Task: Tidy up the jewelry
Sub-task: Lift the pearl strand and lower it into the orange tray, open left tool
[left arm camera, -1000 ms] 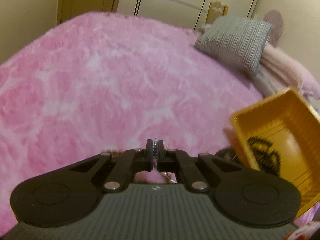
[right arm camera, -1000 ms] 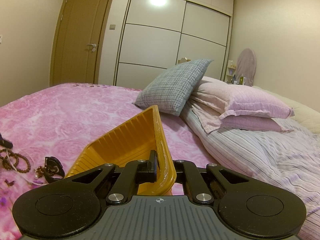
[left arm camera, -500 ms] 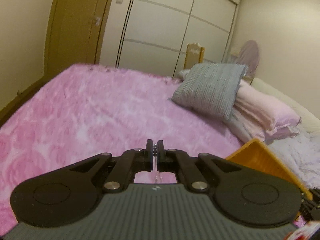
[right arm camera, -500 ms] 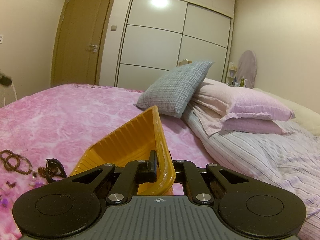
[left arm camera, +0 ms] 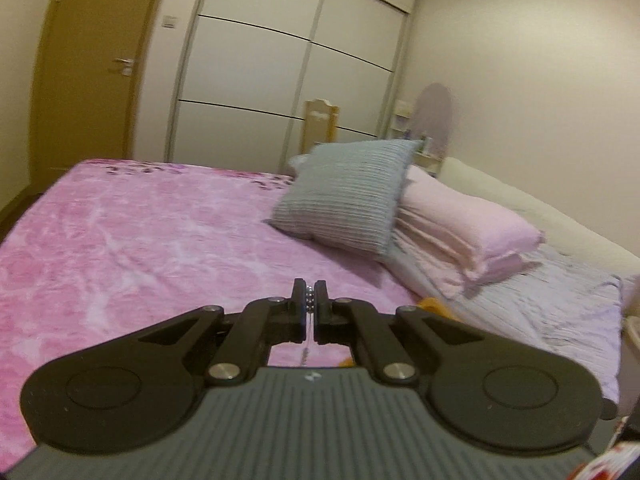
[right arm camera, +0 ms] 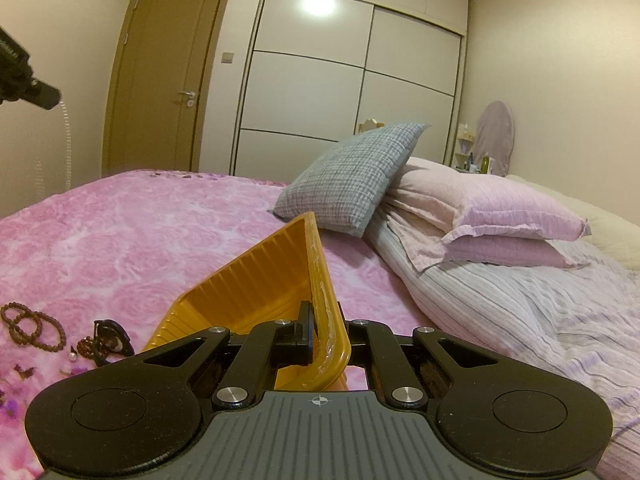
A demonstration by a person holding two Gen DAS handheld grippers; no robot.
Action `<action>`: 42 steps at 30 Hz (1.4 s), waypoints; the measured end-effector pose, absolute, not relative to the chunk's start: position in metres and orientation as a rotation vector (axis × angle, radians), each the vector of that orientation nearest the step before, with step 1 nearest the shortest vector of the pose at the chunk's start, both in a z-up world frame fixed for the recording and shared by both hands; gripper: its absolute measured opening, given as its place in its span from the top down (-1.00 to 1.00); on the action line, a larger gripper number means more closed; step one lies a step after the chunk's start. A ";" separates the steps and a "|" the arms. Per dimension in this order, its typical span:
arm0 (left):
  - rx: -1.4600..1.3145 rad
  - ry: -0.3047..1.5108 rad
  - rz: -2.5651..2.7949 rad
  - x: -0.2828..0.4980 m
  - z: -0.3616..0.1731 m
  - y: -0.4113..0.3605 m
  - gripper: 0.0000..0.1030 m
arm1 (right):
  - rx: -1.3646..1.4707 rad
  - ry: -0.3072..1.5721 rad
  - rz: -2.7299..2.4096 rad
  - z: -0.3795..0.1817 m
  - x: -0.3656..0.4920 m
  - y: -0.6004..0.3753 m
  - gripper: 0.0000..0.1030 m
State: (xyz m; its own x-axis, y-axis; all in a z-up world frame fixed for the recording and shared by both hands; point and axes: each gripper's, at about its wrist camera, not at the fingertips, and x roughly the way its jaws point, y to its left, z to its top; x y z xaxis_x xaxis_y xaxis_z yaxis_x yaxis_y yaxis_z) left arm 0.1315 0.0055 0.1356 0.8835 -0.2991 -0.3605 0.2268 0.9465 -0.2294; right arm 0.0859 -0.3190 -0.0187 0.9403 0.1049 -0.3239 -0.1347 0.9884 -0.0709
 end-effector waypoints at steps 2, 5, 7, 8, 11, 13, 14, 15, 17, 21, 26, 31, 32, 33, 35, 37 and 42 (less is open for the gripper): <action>-0.199 0.414 -0.318 0.135 0.134 -0.007 0.97 | -0.089 0.325 0.123 -0.018 0.086 -0.319 0.87; -0.221 0.432 -0.387 0.139 0.132 -0.029 0.97 | -0.088 0.324 0.123 -0.018 0.085 -0.318 0.87; -0.229 0.447 -0.437 0.143 0.130 -0.048 0.97 | -0.084 0.325 0.124 -0.018 0.085 -0.318 0.87; -0.231 0.453 -0.458 0.145 0.129 -0.056 0.97 | -0.083 0.325 0.123 -0.018 0.086 -0.318 0.87; -0.234 0.481 -0.529 0.150 0.125 -0.082 0.97 | -0.078 0.324 0.125 -0.018 0.085 -0.319 0.87; -0.229 0.497 -0.566 0.150 0.122 -0.099 0.97 | -0.075 0.324 0.123 -0.019 0.085 -0.320 0.87; -0.227 0.505 -0.582 0.151 0.120 -0.106 0.97 | -0.073 0.324 0.123 -0.019 0.086 -0.320 0.87; -0.226 0.513 -0.596 0.152 0.118 -0.112 0.97 | -0.071 0.324 0.123 -0.019 0.086 -0.320 0.87; -0.223 0.526 -0.621 0.153 0.115 -0.124 0.97 | -0.068 0.323 0.123 -0.019 0.086 -0.320 0.87; -0.203 0.547 -0.653 0.156 0.109 -0.139 0.97 | -0.066 0.322 0.123 -0.020 0.087 -0.321 0.87; -0.157 0.604 -0.663 0.163 0.089 -0.148 0.97 | -0.062 0.323 0.123 -0.020 0.087 -0.322 0.87; -0.112 0.717 -0.728 0.174 0.057 -0.143 0.96 | -0.063 0.324 0.124 -0.020 0.087 -0.321 0.87; -0.102 0.733 -0.744 0.176 0.052 -0.142 0.96 | -0.063 0.324 0.124 -0.020 0.086 -0.321 0.87; -0.087 0.749 -0.761 0.178 0.047 -0.141 0.96 | -0.063 0.323 0.124 -0.020 0.086 -0.321 0.87; -0.072 0.763 -0.769 0.181 0.039 -0.141 0.96 | -0.064 0.322 0.123 -0.020 0.086 -0.320 0.87; -0.062 0.777 -0.771 0.182 0.033 -0.140 0.95 | -0.064 0.322 0.123 -0.020 0.086 -0.321 0.87; -0.059 0.773 -0.754 0.186 0.034 -0.136 0.64 | -0.066 0.324 0.122 -0.020 0.086 -0.320 0.87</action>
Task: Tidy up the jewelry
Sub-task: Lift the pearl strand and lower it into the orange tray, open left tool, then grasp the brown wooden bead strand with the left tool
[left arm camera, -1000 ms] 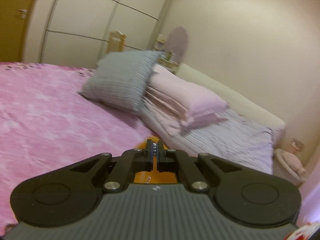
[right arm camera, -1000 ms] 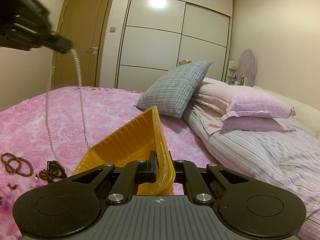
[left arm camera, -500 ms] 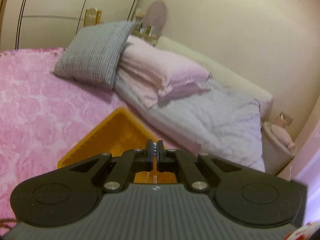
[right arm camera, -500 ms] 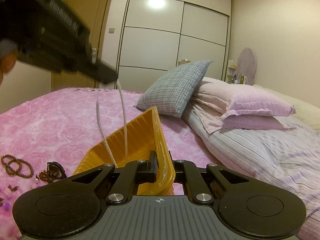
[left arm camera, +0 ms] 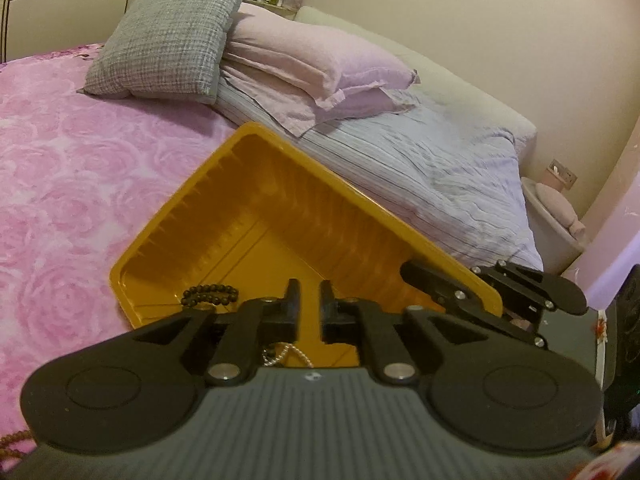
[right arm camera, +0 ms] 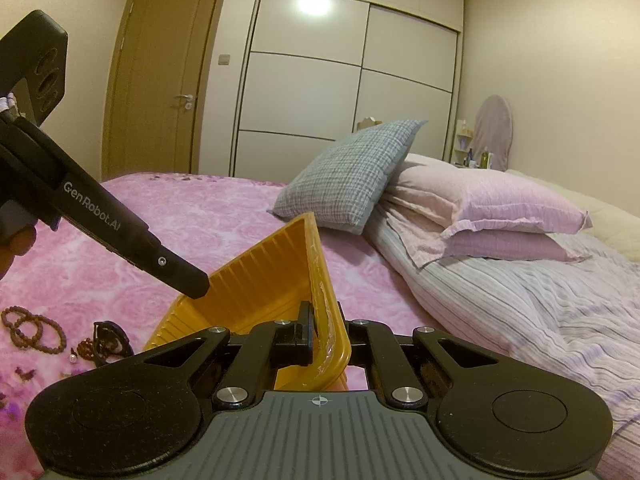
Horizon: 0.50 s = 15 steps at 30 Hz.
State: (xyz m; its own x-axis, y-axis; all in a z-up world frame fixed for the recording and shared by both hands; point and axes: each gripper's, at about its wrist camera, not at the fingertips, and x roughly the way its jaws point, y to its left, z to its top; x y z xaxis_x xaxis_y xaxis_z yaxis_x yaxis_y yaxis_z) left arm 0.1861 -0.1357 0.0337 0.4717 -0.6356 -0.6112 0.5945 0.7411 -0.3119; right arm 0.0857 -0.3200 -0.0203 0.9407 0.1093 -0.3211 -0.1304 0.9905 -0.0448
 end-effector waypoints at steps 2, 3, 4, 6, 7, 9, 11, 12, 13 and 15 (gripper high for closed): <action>-0.050 0.755 -0.741 0.186 0.039 -0.131 0.40 | -0.065 0.325 0.122 -0.020 0.086 -0.320 0.87; -0.049 0.744 -0.731 0.185 0.041 -0.127 0.37 | -0.064 0.325 0.121 -0.020 0.086 -0.321 0.87; -0.048 0.739 -0.723 0.186 0.043 -0.124 0.37 | -0.064 0.325 0.121 -0.020 0.085 -0.321 0.87; -0.047 0.727 -0.697 0.187 0.048 -0.114 0.35 | -0.064 0.324 0.121 -0.020 0.085 -0.321 0.87; -0.044 0.717 -0.684 0.186 0.050 -0.107 0.34 | -0.064 0.324 0.121 -0.020 0.085 -0.321 0.87; -0.038 0.698 -0.655 0.184 0.053 -0.092 0.26 | -0.062 0.324 0.122 -0.020 0.085 -0.322 0.87; -0.038 0.682 -0.609 0.180 0.054 -0.074 0.22 | -0.064 0.324 0.122 -0.020 0.085 -0.322 0.87; -0.035 0.676 -0.584 0.177 0.054 -0.064 0.22 | -0.064 0.324 0.121 -0.020 0.084 -0.322 0.87; -0.033 0.674 -0.555 0.175 0.053 -0.053 0.22 | -0.063 0.325 0.121 -0.020 0.084 -0.323 0.87; -0.027 0.667 -0.491 0.170 0.049 -0.033 0.22 | -0.064 0.325 0.120 -0.021 0.085 -0.322 0.87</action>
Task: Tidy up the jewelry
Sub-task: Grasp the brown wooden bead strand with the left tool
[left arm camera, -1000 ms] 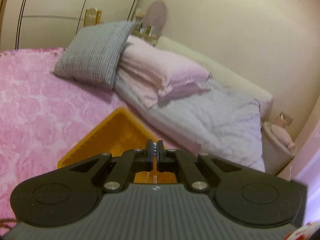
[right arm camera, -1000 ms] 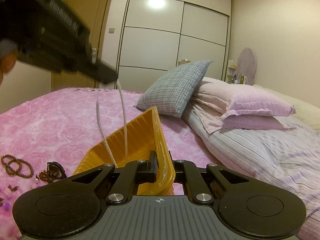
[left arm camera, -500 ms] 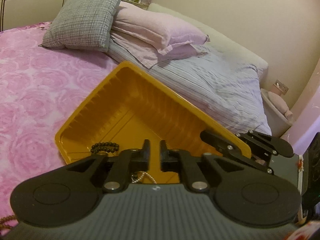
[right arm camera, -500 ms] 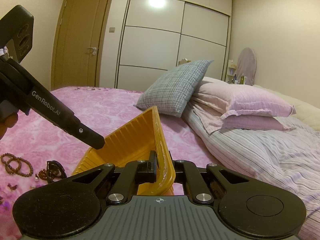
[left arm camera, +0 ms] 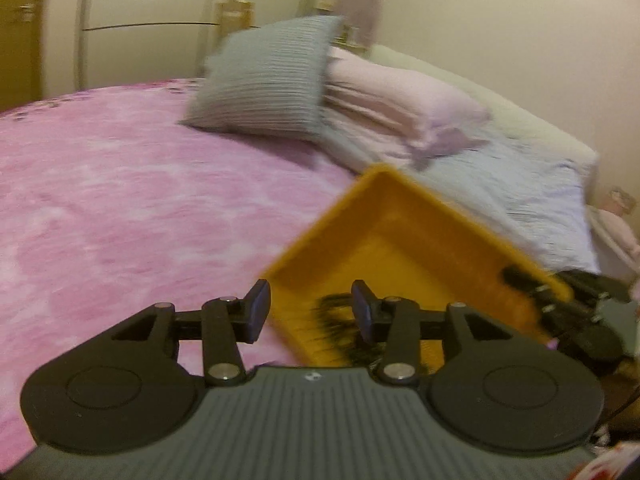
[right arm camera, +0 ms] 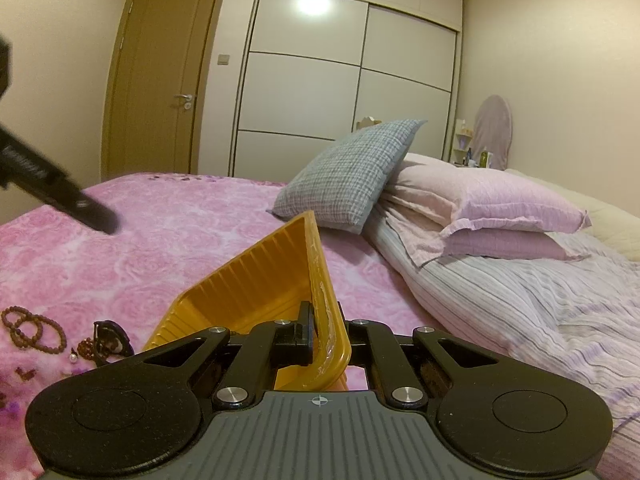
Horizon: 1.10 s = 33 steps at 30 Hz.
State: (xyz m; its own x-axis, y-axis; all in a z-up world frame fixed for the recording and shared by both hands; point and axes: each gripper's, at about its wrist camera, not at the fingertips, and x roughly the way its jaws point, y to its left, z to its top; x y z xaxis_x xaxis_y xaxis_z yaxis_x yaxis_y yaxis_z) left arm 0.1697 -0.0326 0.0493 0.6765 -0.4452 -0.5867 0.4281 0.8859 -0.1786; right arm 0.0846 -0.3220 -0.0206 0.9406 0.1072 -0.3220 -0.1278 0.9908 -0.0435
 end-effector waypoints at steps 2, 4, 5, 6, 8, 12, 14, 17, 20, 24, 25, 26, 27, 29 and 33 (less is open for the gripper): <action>-0.015 0.660 -0.427 0.163 0.044 -0.012 0.22 | -0.060 0.327 0.120 -0.020 0.085 -0.323 0.87; 0.000 0.662 -0.357 0.155 0.036 0.009 0.22 | -0.060 0.329 0.120 -0.020 0.085 -0.323 0.87; 0.006 0.664 -0.324 0.150 0.030 0.019 0.22 | -0.060 0.329 0.120 -0.020 0.085 -0.323 0.87; 0.012 0.669 -0.295 0.147 0.025 0.027 0.22 | -0.060 0.329 0.120 -0.020 0.085 -0.323 0.87; 0.020 0.688 -0.237 0.141 0.012 0.041 0.22 | -0.060 0.332 0.117 -0.021 0.085 -0.323 0.87; -0.005 0.715 -0.202 0.130 -0.010 0.051 0.22 | -0.061 0.333 0.116 -0.020 0.085 -0.324 0.87; 0.002 0.721 -0.205 0.126 -0.019 0.047 0.22 | -0.062 0.335 0.116 -0.020 0.085 -0.324 0.87; 0.098 0.708 -0.169 0.114 -0.033 0.039 0.22 | -0.067 0.336 0.118 -0.020 0.085 -0.324 0.87; 0.122 0.702 -0.160 0.101 -0.044 0.038 0.22 | -0.071 0.337 0.118 -0.020 0.085 -0.324 0.87; 0.111 0.721 -0.157 0.095 -0.054 0.036 0.25 | -0.073 0.336 0.119 -0.020 0.085 -0.324 0.87; 0.108 0.725 -0.166 0.094 -0.056 0.035 0.25 | -0.075 0.336 0.119 -0.021 0.084 -0.324 0.87; 0.116 0.725 -0.175 0.093 -0.057 0.033 0.25 | -0.076 0.336 0.118 -0.020 0.085 -0.324 0.87; 0.131 0.724 -0.182 0.092 -0.058 0.031 0.29 | -0.077 0.337 0.119 -0.021 0.084 -0.323 0.87; 0.174 0.721 -0.196 0.091 -0.060 0.025 0.39 | -0.077 0.339 0.118 -0.021 0.084 -0.324 0.87; 0.245 0.735 -0.210 0.094 -0.068 0.017 0.55 | -0.077 0.340 0.114 -0.022 0.084 -0.324 0.87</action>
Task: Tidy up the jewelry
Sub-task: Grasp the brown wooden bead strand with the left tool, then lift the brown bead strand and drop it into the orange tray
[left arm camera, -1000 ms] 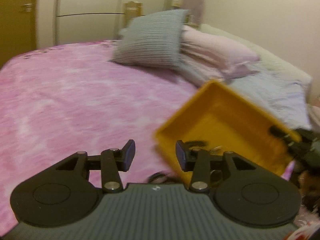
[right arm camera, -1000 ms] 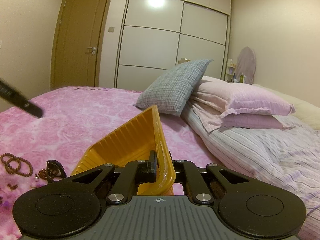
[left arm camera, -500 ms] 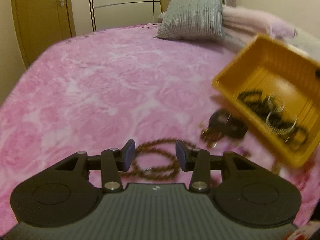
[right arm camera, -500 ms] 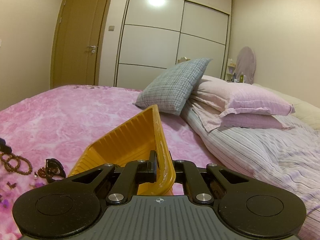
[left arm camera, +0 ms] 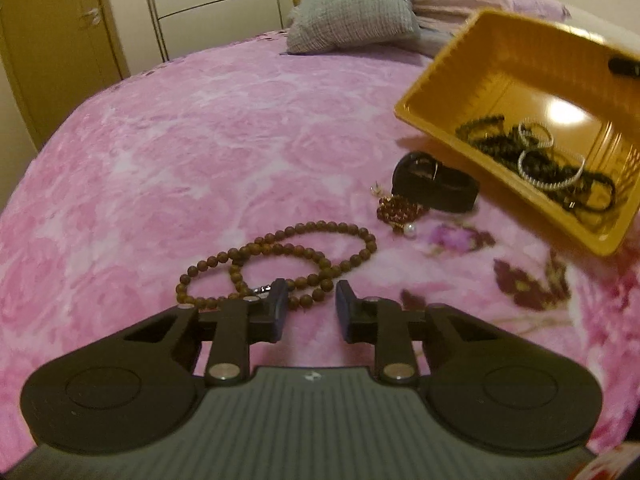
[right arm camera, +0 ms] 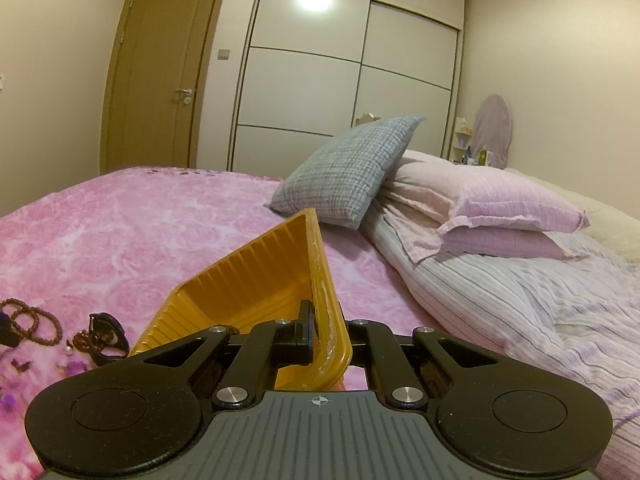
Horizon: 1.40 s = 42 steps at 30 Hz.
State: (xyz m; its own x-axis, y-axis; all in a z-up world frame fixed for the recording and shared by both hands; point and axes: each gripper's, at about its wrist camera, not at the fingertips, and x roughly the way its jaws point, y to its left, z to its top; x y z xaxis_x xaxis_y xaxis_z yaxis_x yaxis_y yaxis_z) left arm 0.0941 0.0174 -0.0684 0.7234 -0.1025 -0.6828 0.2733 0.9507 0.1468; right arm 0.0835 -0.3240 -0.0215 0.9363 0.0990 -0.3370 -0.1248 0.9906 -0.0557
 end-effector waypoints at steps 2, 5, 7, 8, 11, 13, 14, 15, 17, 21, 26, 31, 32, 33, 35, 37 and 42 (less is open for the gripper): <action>0.279 0.733 -0.211 0.097 -0.071 0.014 0.55 | -0.078 0.341 0.114 -0.022 0.083 -0.324 0.87; 0.324 0.737 -0.218 0.103 -0.074 0.010 0.56 | -0.079 0.341 0.115 -0.022 0.083 -0.323 0.87; 0.375 0.742 -0.224 0.105 -0.076 0.006 0.58 | -0.079 0.341 0.114 -0.022 0.082 -0.324 0.87; 0.394 0.743 -0.228 0.106 -0.077 0.004 0.59 | -0.080 0.341 0.114 -0.022 0.083 -0.323 0.87; 0.413 0.754 -0.248 0.108 -0.076 0.003 0.85 | -0.079 0.342 0.113 -0.021 0.083 -0.324 0.87; 0.398 0.761 -0.246 0.107 -0.072 0.005 0.88 | -0.081 0.342 0.114 -0.021 0.084 -0.324 0.87; 0.390 0.763 -0.245 0.107 -0.069 0.006 0.88 | -0.081 0.342 0.113 -0.021 0.084 -0.324 0.87; 0.378 0.762 -0.244 0.106 -0.065 0.007 0.88 | -0.080 0.342 0.113 -0.021 0.084 -0.324 0.87; 0.351 0.749 -0.241 0.105 -0.054 0.011 0.89 | -0.081 0.341 0.113 -0.021 0.084 -0.323 0.87; 0.252 0.692 -0.243 0.104 -0.016 0.028 0.89 | -0.084 0.339 0.117 -0.021 0.084 -0.324 0.87; 0.191 0.598 -0.224 0.107 0.038 0.047 0.89 | -0.087 0.337 0.118 -0.020 0.083 -0.322 0.87; 0.172 0.512 -0.216 0.107 0.082 0.054 0.89 | -0.087 0.335 0.117 -0.020 0.082 -0.320 0.87; 0.173 0.500 -0.216 0.107 0.089 0.055 0.89 | -0.087 0.336 0.117 -0.020 0.082 -0.320 0.87; 0.176 0.491 -0.218 0.107 0.095 0.054 0.89 | -0.088 0.335 0.118 -0.020 0.082 -0.320 0.87; 0.181 0.468 -0.226 0.107 0.106 0.051 0.89 | -0.088 0.335 0.118 -0.020 0.082 -0.320 0.87; 0.180 0.457 -0.237 0.108 0.113 0.047 0.89 | -0.087 0.335 0.118 -0.020 0.082 -0.320 0.87; 0.193 0.437 -0.268 0.110 0.125 0.036 0.89 | -0.088 0.335 0.119 -0.020 0.082 -0.320 0.87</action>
